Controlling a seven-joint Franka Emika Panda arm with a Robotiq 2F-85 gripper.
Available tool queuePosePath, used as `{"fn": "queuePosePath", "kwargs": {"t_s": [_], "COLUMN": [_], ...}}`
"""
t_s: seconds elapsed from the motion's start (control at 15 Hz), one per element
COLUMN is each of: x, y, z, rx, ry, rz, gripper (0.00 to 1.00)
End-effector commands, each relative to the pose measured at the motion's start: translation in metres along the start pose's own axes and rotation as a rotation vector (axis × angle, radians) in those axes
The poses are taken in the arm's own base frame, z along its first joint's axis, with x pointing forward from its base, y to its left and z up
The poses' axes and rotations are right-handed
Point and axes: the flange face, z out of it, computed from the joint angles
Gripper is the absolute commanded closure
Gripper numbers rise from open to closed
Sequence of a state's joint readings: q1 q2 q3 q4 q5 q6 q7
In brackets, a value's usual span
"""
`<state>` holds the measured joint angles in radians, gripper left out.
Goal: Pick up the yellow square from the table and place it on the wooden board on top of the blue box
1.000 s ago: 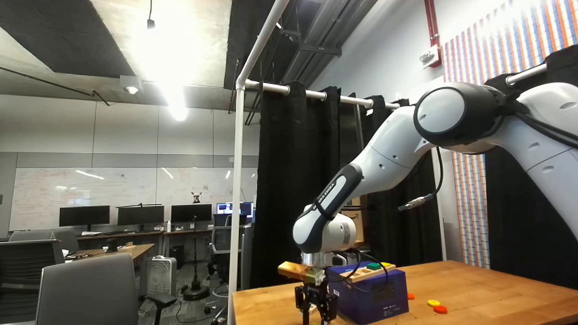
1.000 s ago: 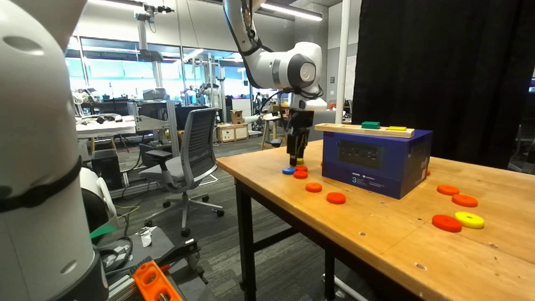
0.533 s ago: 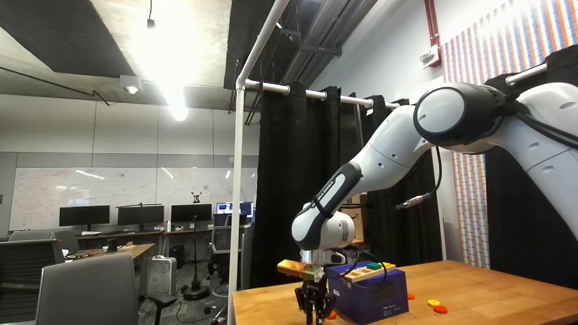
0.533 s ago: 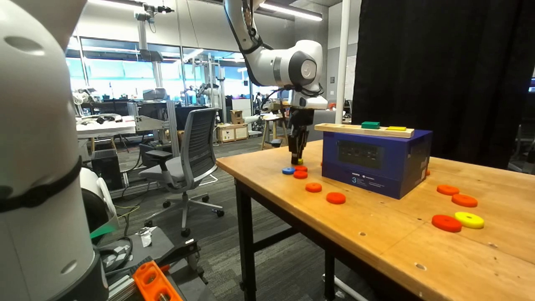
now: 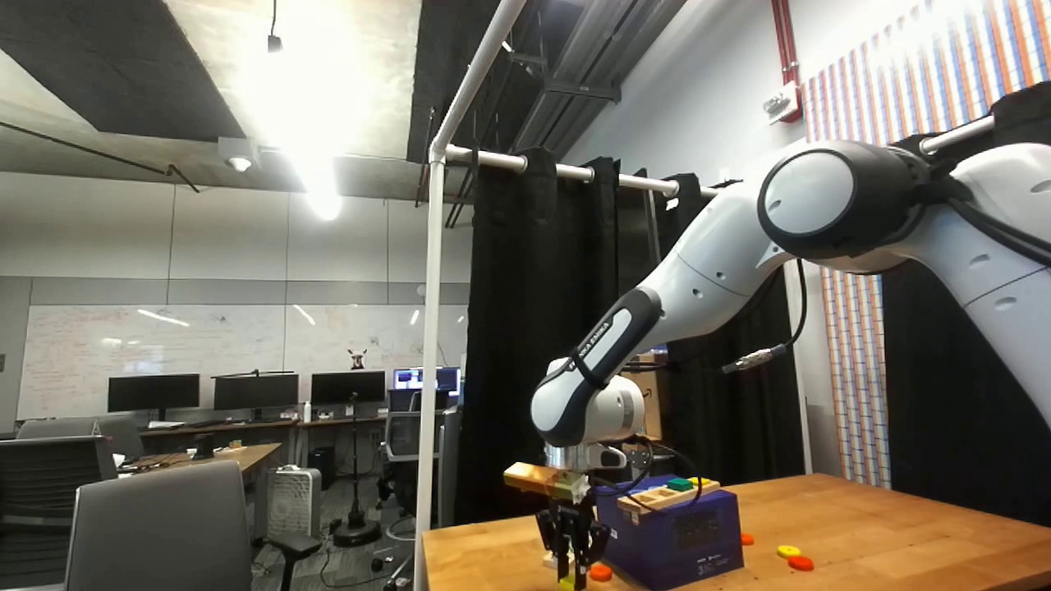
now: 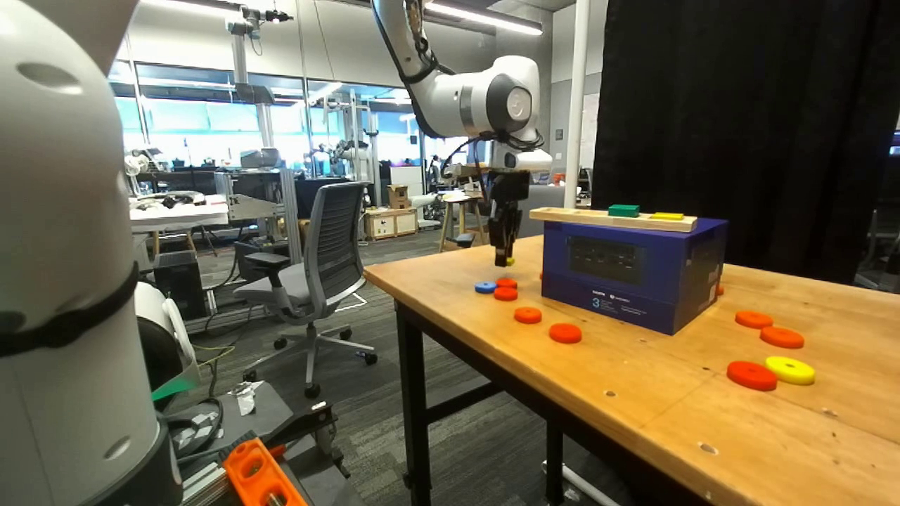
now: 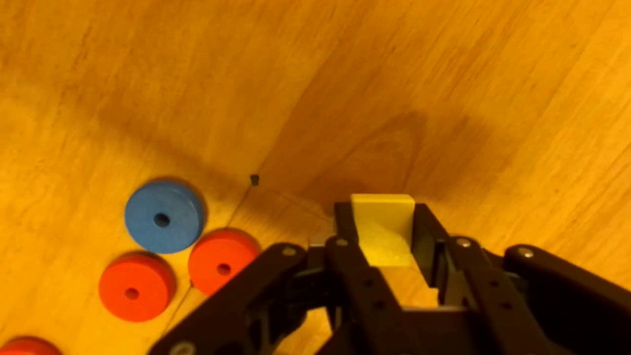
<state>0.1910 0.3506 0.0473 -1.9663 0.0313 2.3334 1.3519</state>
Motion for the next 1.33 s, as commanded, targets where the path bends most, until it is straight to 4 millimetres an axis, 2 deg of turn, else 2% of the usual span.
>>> {"fn": "queuePosePath", "kwargs": {"t_s": [0.0, 0.47, 0.73, 0.93, 1.27], "x": [-0.001, 0.003, 0.007, 0.018, 0.053], "y": [0.006, 0.034, 0.054, 0.068, 0.087], "z": [-0.043, -0.126, -0.160, -0.171, -0.167], "rx": [0.018, 0.055, 0.054, 0.038, 0.007], "ry": [0.064, 0.177, 0.236, 0.265, 0.276], "rz": [0.018, 0.056, 0.093, 0.119, 0.176], "gripper": [0.87, 0.87, 0.87, 0.87, 0.87]}}
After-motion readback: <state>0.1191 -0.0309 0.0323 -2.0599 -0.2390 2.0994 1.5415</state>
